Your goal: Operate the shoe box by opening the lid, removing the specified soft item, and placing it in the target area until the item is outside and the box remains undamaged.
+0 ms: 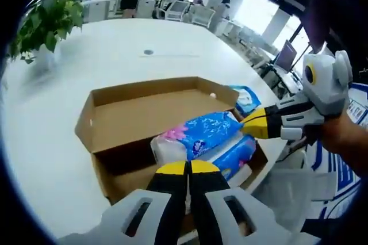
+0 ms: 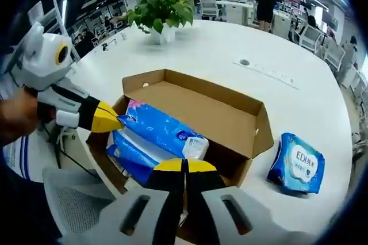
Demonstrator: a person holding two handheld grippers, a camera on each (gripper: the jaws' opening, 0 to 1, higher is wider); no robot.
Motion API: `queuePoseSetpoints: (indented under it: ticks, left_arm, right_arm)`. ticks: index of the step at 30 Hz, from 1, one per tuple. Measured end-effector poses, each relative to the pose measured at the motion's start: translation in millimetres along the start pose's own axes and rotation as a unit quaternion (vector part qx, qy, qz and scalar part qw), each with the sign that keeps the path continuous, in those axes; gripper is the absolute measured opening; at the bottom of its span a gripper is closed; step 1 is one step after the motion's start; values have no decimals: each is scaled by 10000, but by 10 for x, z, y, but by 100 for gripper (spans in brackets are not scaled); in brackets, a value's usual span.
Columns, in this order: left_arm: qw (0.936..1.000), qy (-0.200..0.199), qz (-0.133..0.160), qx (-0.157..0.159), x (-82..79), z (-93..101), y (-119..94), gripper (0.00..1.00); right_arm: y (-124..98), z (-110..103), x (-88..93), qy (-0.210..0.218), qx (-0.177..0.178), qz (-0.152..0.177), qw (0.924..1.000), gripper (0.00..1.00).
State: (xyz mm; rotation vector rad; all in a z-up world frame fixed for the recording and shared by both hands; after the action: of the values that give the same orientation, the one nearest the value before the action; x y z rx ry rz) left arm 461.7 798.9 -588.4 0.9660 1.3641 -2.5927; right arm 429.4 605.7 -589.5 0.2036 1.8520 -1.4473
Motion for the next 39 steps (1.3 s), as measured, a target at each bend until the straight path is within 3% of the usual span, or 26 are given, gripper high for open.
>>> queuePoseSetpoints:
  ticks: [17, 39]
  left_arm:
    - [9989, 375, -49, 268, -136, 466, 133, 0]
    - [9918, 1012, -239, 747, -340, 1230, 528, 0]
  right_arm:
    - [-381, 298, 194, 318, 304, 156, 9989, 0]
    - [-938, 831, 568, 743, 898, 286, 9928, 0]
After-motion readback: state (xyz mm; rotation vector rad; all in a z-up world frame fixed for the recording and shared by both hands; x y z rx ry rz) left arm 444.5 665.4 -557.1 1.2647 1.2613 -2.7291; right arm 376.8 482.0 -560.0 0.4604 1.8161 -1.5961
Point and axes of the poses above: the point that each gripper's makers call its tool centre point, and the gripper's own axes: y roughly forward along the fingers, z roughly to its right, x roughly out of its underside, the point moved 10 cm from there along -y, roughly backward along the fingers, and after that the axes turned 7 degrees about -y, right-handed, at the moved point
